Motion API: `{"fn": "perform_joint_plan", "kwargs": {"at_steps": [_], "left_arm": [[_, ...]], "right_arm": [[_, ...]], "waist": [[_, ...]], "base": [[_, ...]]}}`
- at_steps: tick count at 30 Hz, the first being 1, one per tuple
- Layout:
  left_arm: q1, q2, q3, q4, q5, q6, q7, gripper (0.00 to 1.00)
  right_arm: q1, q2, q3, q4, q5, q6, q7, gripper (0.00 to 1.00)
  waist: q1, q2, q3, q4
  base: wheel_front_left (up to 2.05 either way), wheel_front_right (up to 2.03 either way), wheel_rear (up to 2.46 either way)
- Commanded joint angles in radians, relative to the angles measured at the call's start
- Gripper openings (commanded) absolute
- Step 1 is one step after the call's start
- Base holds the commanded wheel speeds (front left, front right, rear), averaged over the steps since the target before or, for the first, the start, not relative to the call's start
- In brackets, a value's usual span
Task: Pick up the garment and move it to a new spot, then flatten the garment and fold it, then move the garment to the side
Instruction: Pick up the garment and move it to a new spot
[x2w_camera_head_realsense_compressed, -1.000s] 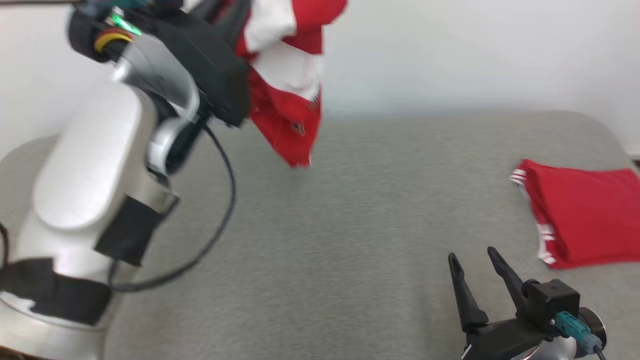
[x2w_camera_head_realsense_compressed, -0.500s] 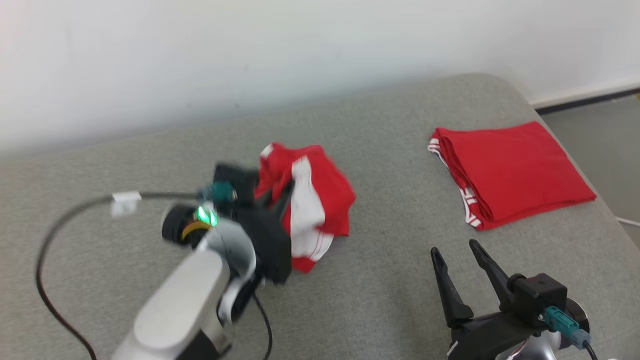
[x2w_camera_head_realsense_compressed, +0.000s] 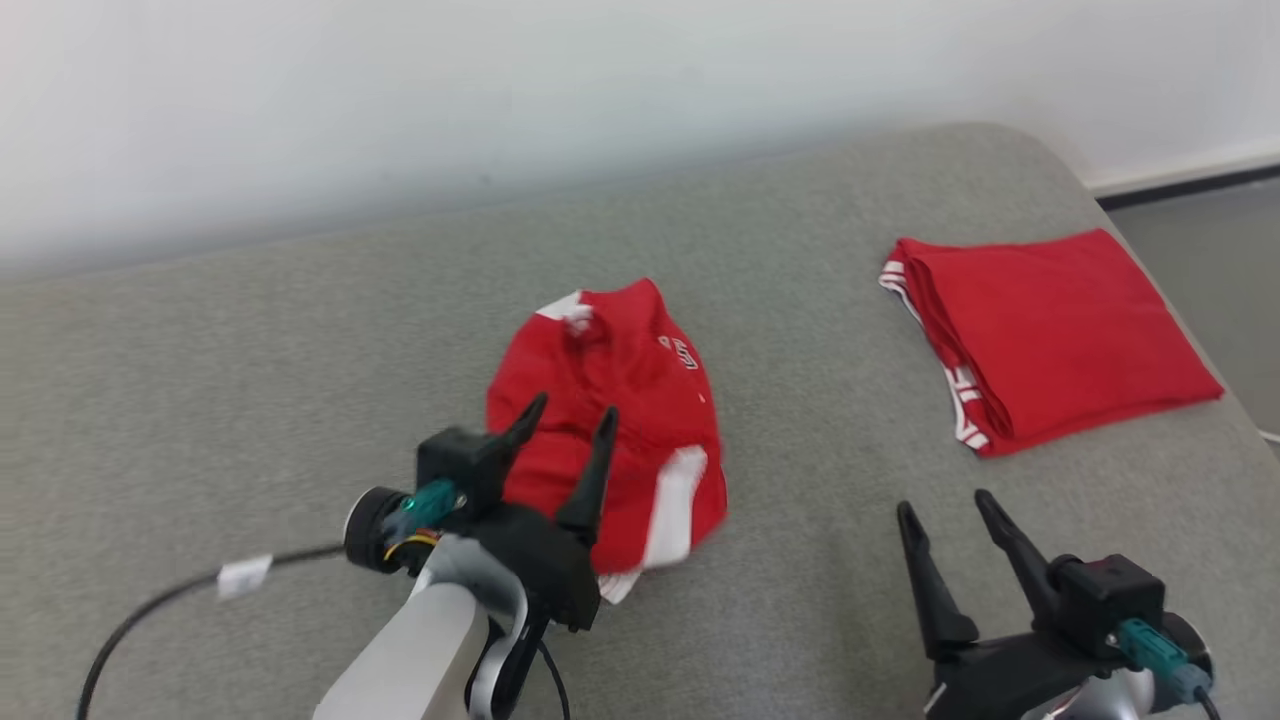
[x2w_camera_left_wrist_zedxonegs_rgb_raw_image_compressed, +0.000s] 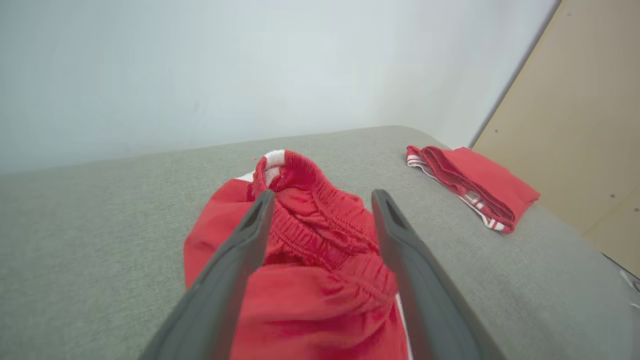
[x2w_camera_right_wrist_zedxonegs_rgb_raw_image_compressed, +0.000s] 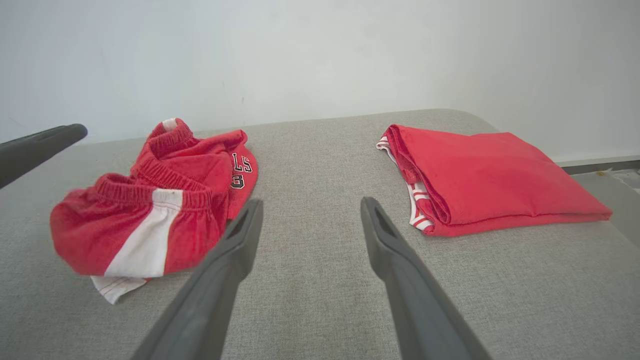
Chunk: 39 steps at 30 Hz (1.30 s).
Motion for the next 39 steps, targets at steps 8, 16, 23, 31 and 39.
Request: {"fn": "perform_joint_plan", "kwargs": {"at_steps": [8,16,23,31,39], "left_arm": [[0.171,0.079,0.068,-0.172,0.037,0.036,-0.099,1.0],[0.446,0.077,0.343,-0.518,0.15,0.089,-0.102,1.0],[0.646,0.025,0.523,-0.593,0.267,0.019,-0.102,1.0],[0.727,0.033,0.562,-0.442,0.351,-0.001,-0.103,1.0],[0.691,0.051,0.563,-0.348,0.332,-0.019,-0.079,1.0]], "right_arm": [[0.047,0.001,-0.067,0.002,-0.017,-0.002,0.008,1.0],[0.076,0.001,-0.099,0.032,0.0,-0.002,-0.043,1.0],[0.084,0.001,-0.087,0.099,-0.022,-0.002,-0.166,1.0],[0.097,0.0,-0.077,0.202,-0.065,-0.002,-0.274,1.0],[0.105,-0.005,-0.098,0.26,-0.096,-0.002,-0.25,1.0]], "waist": [[-0.0001,-0.0001,-0.107,0.14],[-0.0001,-0.0001,-0.159,0.243],[-0.0001,-0.0001,-0.185,0.29],[-0.0001,-0.0001,-0.188,0.281],[-0.0001,-0.0001,-0.179,0.255]], "base": [[0.0,0.0,0.0],[0.0,0.0,0.0],[0.0,0.0,0.0],[0.0,0.0,0.0],[0.0,0.0,0.0]]}}
